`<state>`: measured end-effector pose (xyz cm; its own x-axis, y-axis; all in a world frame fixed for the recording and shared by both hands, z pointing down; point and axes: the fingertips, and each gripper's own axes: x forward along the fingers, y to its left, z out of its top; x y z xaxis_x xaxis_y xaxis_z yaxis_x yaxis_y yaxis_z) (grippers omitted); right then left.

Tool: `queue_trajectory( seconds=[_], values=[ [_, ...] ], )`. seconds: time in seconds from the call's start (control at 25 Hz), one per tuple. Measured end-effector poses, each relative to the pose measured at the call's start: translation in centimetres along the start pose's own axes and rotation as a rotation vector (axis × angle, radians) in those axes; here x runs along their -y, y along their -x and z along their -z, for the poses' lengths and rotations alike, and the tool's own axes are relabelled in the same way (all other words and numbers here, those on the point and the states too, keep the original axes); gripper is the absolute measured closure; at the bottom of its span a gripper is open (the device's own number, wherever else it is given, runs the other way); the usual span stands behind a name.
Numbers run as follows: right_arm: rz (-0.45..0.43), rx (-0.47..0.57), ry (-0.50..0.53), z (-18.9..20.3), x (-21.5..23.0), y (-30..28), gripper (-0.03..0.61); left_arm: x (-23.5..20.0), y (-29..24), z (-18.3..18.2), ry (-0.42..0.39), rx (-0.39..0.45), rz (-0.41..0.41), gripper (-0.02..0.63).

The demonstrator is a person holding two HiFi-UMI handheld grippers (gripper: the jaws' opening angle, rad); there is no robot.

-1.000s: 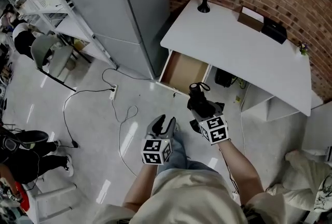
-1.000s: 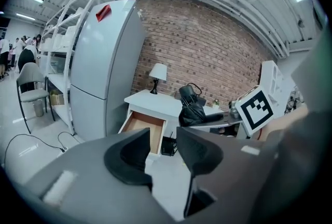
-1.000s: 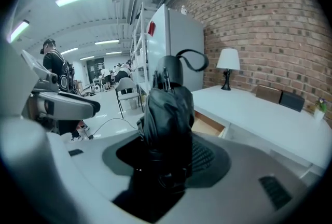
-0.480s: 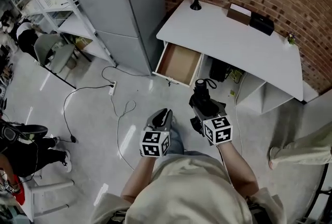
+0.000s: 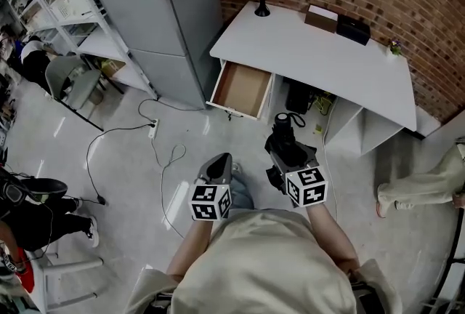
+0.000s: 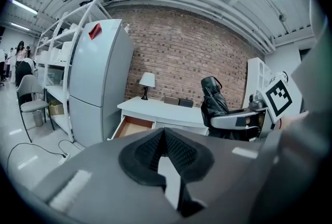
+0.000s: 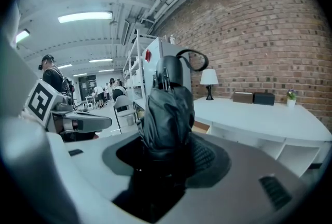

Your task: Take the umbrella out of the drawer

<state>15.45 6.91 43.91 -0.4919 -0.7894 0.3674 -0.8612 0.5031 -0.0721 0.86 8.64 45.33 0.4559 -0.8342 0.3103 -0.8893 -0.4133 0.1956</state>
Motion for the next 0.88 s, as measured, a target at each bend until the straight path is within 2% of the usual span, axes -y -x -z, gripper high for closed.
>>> queue_trajectory(
  seconds=[0.88],
  values=[
    [0.008, 0.045, 0.015, -0.83, -0.17, 0.39, 0.348, 0.46, -0.16, -0.72, -0.021, 0.01, 0.006, 0.603]
  ],
)
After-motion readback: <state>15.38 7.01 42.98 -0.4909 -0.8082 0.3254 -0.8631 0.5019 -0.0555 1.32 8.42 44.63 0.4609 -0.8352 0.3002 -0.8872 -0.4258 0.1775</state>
